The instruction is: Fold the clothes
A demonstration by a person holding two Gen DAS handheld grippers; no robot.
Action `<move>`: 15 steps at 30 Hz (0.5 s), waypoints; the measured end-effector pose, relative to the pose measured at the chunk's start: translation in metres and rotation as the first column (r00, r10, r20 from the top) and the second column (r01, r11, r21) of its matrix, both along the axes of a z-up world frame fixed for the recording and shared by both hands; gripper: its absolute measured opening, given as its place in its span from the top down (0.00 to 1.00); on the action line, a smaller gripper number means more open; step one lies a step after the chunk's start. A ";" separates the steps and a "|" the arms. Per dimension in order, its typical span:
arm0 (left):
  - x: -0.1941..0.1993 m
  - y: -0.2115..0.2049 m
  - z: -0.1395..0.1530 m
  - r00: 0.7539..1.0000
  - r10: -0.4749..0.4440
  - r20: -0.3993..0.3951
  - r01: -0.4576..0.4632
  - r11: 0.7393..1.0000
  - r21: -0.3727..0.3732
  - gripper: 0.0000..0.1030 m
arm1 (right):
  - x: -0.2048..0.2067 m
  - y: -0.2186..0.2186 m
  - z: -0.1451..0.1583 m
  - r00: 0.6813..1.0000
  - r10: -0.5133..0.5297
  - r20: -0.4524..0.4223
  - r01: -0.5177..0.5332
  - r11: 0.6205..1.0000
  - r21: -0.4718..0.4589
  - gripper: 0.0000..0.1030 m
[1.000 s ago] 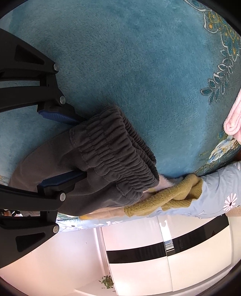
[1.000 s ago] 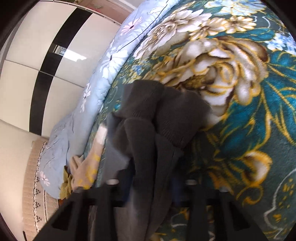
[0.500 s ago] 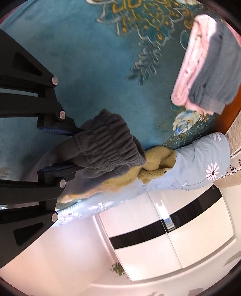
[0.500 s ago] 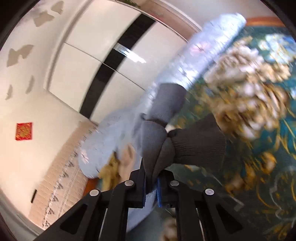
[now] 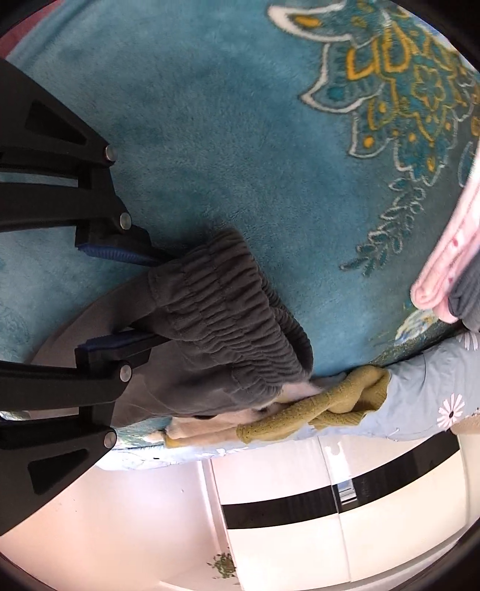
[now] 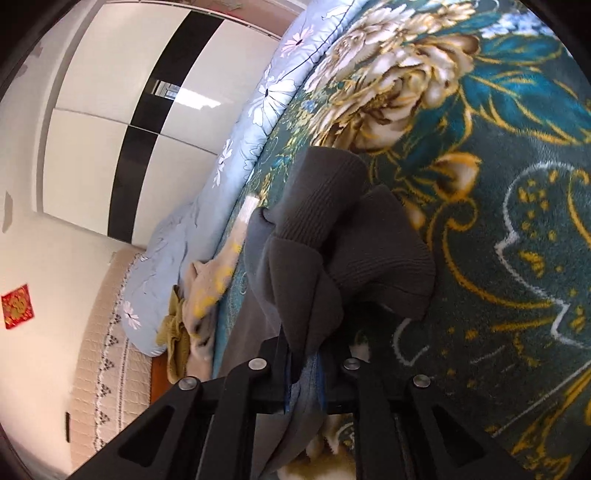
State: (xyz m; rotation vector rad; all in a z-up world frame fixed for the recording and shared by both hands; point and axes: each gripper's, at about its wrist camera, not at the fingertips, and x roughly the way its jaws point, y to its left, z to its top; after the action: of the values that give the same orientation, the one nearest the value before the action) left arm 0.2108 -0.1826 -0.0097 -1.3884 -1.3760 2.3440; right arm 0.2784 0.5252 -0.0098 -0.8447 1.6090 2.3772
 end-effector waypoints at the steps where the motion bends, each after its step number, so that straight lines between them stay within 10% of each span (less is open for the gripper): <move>1: 0.003 -0.002 0.004 1.000 -0.002 -0.005 0.002 1.000 -0.009 0.65 | 0.000 -0.001 -0.001 1.000 0.000 -0.001 0.000 1.000 0.001 0.88; 9: 0.031 -0.033 0.058 0.982 0.136 -0.128 -0.146 0.987 -0.073 0.64 | -0.007 -0.006 0.006 1.000 0.001 0.015 -0.002 0.999 0.050 0.88; 15: -0.026 0.046 0.088 0.963 -0.187 -0.196 0.146 0.968 -0.206 0.62 | -0.006 -0.004 0.003 1.000 -0.001 0.007 0.001 1.000 0.029 0.88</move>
State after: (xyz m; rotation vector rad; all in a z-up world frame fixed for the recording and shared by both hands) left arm 0.1844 -0.1364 0.0785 -1.1960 -0.9613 2.4757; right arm 0.2728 0.5211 -0.0069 -0.8457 1.5687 2.3880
